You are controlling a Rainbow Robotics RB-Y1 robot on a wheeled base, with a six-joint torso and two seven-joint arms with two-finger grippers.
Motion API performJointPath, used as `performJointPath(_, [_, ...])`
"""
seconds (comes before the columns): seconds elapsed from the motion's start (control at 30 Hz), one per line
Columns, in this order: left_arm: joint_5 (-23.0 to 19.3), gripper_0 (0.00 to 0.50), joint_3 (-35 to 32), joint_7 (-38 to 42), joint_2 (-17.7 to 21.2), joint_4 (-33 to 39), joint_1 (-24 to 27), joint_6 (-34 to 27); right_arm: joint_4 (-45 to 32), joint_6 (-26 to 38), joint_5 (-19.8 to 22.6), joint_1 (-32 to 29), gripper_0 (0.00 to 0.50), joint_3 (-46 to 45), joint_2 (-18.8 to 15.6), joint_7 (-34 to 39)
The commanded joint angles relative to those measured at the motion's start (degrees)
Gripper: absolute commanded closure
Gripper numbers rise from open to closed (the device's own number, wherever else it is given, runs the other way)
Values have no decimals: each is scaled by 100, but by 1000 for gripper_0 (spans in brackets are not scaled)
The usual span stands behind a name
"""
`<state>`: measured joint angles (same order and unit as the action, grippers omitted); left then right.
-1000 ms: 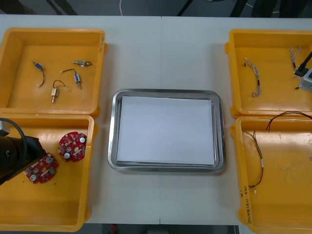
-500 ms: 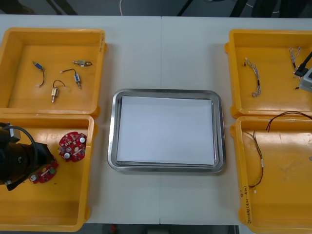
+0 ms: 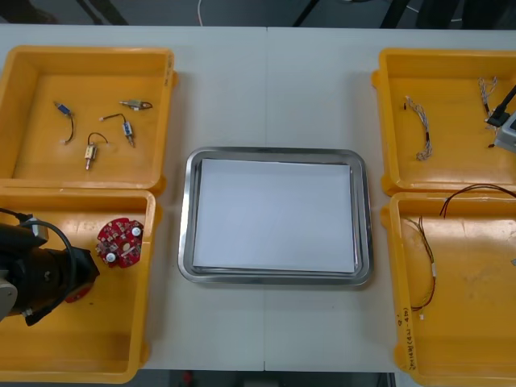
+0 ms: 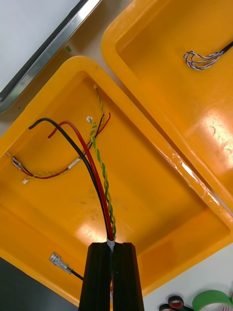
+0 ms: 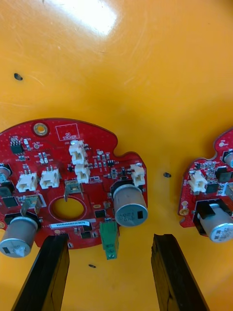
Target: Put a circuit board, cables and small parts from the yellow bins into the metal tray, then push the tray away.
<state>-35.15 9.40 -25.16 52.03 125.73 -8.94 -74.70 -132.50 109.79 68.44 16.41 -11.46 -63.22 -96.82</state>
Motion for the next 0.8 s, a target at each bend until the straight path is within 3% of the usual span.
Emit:
performJointPath(0.03, [149,0,150,398,79,-4,-143,131,-12,21,29,125,500,39,-252,-293])
performJointPath(0.8, [299,0,282,381,79,-40,-178,227,-12,21,38,134,500,39,-182,-293])
